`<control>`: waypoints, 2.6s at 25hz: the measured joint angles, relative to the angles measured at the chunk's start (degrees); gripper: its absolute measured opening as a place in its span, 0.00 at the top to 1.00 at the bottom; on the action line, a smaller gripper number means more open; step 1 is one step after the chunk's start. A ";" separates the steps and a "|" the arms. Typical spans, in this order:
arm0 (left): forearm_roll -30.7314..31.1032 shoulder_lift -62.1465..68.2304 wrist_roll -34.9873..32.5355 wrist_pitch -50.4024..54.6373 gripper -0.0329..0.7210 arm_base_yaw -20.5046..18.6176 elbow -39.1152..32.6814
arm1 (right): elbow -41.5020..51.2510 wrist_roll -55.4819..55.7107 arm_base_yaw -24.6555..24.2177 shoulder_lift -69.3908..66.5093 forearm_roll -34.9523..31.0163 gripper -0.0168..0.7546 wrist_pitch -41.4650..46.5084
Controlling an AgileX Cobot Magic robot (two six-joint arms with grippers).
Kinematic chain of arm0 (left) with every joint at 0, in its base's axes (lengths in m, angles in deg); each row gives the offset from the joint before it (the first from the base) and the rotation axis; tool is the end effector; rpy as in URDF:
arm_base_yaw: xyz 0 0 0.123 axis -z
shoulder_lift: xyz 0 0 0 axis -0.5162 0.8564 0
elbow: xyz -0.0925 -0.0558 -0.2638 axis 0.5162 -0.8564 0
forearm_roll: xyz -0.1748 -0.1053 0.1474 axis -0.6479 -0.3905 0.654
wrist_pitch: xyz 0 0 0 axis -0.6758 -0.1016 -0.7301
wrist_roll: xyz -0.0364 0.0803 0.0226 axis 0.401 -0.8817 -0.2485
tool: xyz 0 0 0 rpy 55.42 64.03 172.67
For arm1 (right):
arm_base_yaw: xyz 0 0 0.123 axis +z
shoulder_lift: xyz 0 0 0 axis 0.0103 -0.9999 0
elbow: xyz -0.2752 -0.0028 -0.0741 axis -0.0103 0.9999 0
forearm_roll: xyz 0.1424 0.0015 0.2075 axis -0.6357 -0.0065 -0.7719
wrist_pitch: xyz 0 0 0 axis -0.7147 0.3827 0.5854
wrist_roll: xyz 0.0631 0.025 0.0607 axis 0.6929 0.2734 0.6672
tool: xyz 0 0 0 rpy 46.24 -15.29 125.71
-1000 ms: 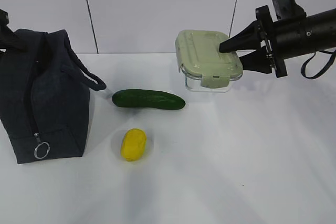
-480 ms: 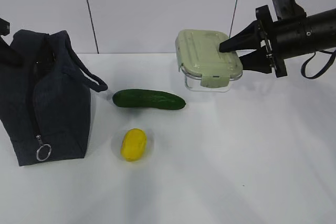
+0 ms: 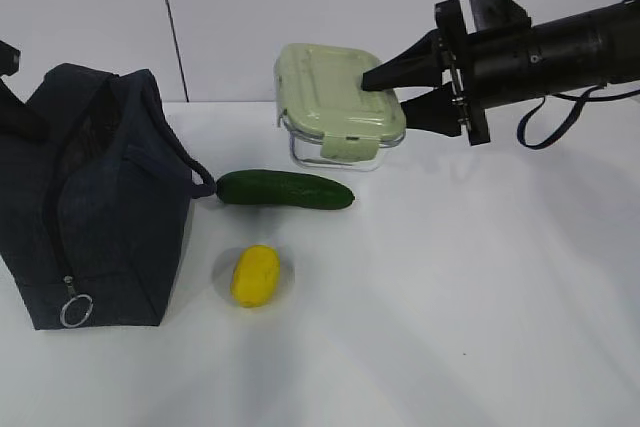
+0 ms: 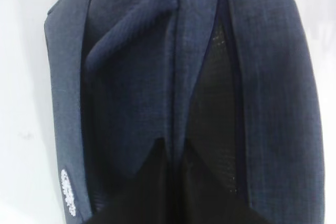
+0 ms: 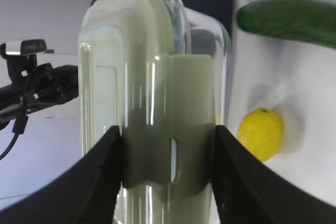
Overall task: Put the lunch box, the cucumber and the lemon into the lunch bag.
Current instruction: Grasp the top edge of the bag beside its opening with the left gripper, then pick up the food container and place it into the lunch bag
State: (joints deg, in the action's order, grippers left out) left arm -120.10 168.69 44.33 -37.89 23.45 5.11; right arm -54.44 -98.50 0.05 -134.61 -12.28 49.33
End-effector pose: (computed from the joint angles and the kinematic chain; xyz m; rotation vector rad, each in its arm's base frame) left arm 0.3313 -0.0039 0.2507 -0.1651 2.5673 -0.7287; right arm 0.3926 0.0863 0.2345 0.0158 2.3538 1.5780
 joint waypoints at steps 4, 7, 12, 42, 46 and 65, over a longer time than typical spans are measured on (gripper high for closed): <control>0.70 -1.64 0.00 0.11 0.96 0.00 0.00 | 0.00 0.00 3.46 0.00 -2.89 0.49 0.00; 1.78 -3.78 0.00 0.22 0.96 0.00 0.00 | 0.00 -0.30 5.13 0.00 -6.27 0.49 0.00; 3.42 -6.80 0.73 0.34 0.96 0.00 0.00 | 0.00 -1.21 7.38 0.00 -10.28 0.49 -0.10; 7.27 -7.42 4.20 -0.91 0.96 8.06 0.00 | -1.09 -2.44 18.79 0.00 -18.07 0.49 -12.89; 7.26 -7.42 4.20 -1.72 0.96 9.11 0.00 | -5.38 -2.44 20.23 0.00 -18.07 0.49 -14.92; 4.68 -7.42 4.29 -2.31 0.96 9.34 0.00 | -7.89 -2.44 23.86 -5.65 -10.21 0.49 -20.20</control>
State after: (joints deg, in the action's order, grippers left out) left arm -115.42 161.27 48.61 -40.20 32.79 5.11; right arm -62.33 -100.94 23.92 -140.26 -22.49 29.13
